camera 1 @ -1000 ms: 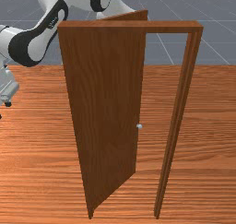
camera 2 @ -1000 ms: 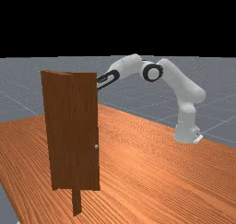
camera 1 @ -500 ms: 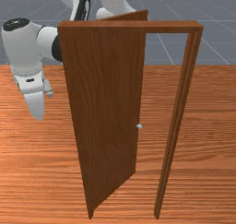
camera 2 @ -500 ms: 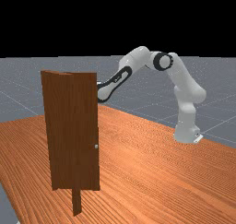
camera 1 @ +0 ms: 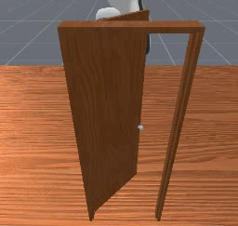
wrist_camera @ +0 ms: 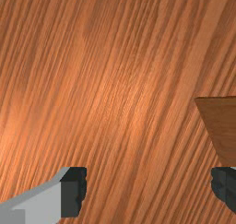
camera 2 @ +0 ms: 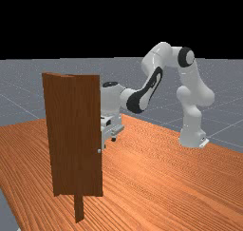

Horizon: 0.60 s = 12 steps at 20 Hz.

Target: Close the door

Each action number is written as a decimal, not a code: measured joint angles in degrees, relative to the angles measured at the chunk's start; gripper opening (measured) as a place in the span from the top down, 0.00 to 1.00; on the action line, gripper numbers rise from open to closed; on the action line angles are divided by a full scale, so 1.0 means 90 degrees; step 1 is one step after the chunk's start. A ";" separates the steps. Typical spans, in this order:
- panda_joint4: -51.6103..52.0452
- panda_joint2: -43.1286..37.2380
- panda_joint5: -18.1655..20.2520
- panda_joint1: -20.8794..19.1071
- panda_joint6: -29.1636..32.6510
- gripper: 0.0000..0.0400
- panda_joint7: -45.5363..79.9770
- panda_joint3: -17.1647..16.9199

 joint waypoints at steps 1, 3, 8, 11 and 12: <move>-0.0006 -0.0006 -0.0030 0.0161 -0.0010 0.00 0.0202 0.0045; 0.0033 0.0013 -0.0061 0.0475 -0.0058 0.00 0.0732 0.0095; 0.1343 0.0788 -0.0019 0.0991 -0.0586 0.00 0.1791 0.0092; 0.3039 0.1781 -0.0040 0.1063 -0.1285 0.00 0.1461 0.0176; 0.3398 0.1989 -0.0053 0.1068 -0.1431 0.00 0.1329 0.0201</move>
